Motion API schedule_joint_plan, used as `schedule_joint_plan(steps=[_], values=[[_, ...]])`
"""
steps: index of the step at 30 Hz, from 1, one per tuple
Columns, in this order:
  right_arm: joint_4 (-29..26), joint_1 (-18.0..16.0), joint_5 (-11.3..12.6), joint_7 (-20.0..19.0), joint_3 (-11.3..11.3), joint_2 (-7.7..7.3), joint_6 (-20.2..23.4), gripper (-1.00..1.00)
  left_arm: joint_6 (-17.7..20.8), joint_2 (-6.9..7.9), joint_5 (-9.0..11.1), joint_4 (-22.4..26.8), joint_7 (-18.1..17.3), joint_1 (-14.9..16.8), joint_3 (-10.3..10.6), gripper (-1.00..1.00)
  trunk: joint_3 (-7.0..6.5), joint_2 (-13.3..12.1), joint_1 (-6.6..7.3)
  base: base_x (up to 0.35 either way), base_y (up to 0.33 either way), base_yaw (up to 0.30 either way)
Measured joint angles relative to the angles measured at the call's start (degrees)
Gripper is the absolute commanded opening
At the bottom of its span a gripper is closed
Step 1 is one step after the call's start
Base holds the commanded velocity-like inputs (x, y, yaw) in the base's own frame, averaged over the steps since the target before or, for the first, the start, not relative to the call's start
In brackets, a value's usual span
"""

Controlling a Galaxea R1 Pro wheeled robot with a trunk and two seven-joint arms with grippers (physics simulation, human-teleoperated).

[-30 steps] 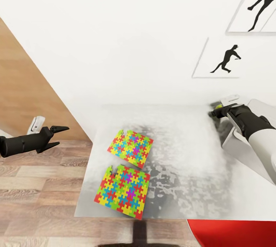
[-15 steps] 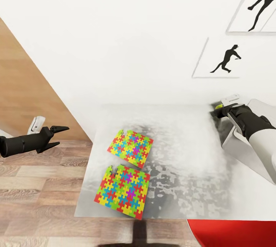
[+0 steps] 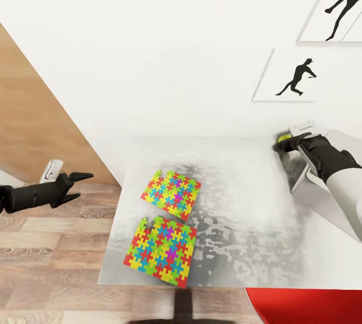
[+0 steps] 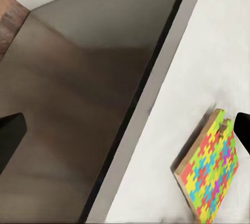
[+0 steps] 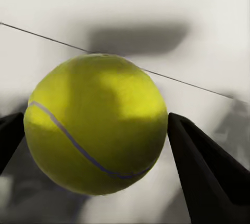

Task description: Put all the toys in the child's room - the three board games (two on the bed and one on the table), the two jigsaw puzzles on the table, and the tennis ball on the table - inside the toy box on the table in the child's room.

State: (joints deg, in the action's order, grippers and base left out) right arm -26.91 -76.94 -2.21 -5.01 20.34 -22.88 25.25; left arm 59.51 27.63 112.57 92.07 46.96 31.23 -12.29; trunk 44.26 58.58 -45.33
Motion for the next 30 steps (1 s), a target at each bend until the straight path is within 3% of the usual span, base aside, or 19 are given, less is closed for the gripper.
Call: schedule_joint_plan(steps=[6, 19, 23, 25, 28, 30], values=[[-0.44, 0.24, 0.09, -0.07, -0.04, 0.14, 0.44, -1.0, -0.06, -0.14, -0.06, -0.06, -0.41, -1.45, -0.16, 1.0, -0.1, 0.0, 0.0, 0.0, 0.0, -0.049], [-8.44, 0.98, 0.17, -0.12, 0.04, 0.09, 6.1, -1.0, -0.14, -0.2, 0.25, -0.05, -0.56, -1.56, -0.16, 1.0, -1.17, 0.0, 0.0, 0.0, 0.0, -0.116], [-14.2, 2.09, 0.35, -0.34, 0.17, 0.12, 11.62, -1.0, -0.15, -0.21, 0.26, -0.01, -0.55, -1.56, -0.14, 1.0, -1.52, 0.0, 0.0, 0.0, 0.0, -0.12], [-20.53, 4.42, 0.57, -0.57, 0.21, 0.11, 15.91, -1.0, -0.15, -0.2, 0.26, -0.01, -0.56, -1.56, -0.13, 1.0, -1.7, 0.0, 0.0, 0.0, 0.0, -0.12], [-32.66, 9.03, 1.12, -1.54, 0.15, 0.11, 25.64, -1.0, -0.15, -0.18, 0.26, -0.01, -0.61, -1.56, -0.21, 1.0, -1.96, 0.0, 0.0, 0.0, 0.0, -0.12], [-36.49, 10.34, 1.22, -3.08, 0.13, 0.1, 28.67, -1.0, -0.15, -0.16, 0.26, -0.02, -0.62, -1.56, -0.24, 1.0, -2.14, 0.0, 0.0, 0.0, 0.0, -0.12]])
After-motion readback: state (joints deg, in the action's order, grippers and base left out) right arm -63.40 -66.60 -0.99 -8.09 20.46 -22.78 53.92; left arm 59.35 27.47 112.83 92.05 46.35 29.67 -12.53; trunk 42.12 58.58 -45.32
